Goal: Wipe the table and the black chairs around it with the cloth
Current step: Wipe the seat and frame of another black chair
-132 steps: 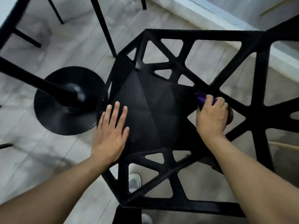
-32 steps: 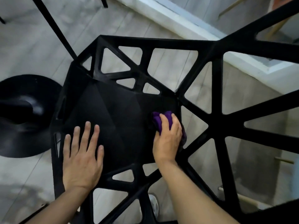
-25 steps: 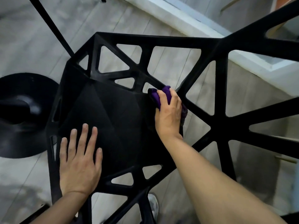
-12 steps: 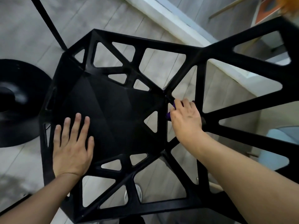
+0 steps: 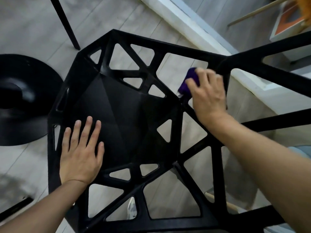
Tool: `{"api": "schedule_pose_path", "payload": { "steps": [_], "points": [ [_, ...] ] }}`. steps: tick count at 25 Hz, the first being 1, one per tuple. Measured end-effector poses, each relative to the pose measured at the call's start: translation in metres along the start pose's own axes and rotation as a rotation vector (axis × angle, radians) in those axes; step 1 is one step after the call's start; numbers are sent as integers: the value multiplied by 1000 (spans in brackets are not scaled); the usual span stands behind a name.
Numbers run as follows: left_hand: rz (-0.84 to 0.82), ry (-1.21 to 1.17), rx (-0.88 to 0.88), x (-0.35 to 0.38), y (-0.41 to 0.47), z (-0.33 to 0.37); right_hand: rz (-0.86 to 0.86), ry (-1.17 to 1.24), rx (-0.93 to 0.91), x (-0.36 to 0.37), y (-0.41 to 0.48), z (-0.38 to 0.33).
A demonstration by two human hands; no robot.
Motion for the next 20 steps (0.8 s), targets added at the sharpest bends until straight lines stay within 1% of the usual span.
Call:
{"api": "schedule_pose_path", "payload": {
  "steps": [1,3,6,7,8,10,12,13,14,16,18,20],
  "points": [
    [-4,2,-5,0,1,1,26,-43,-4,-4,10,9],
    [-12,3,4,0,2,2,-36,-133,-14,4,24,12],
    [-10,9,4,1,1,0,-133,-162,-167,39,18,-10],
    [-8,4,5,1,0,1,-145,-134,-214,51,10,-14],
    [-2,3,8,1,0,1,-153,-68,-225,62,3,-14],
    [15,17,10,1,1,0,-115,39,-227,73,-2,-13],
    [22,23,11,3,2,1,-105,1,-260,68,-2,-16],
    [25,18,8,3,0,1,-125,-59,-283,62,1,-17],
    [29,14,8,2,0,1,-142,-132,-284,51,6,-14],
    [16,16,4,2,1,-1,-150,-199,-254,26,16,-3],
    [1,10,-3,1,2,0,-129,-183,-187,1,25,7],
    [-5,9,-9,1,0,1,-100,-76,-31,0,28,8]
  ]
}}
Point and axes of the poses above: each hand's wrist, its own y-axis towards the middle knuckle, its own x-axis out of the palm, z = x × y, the point moved 4 cm from there along y, towards the middle knuckle, and after that the axes turned 11 degrees about y, right-handed, at the moved point
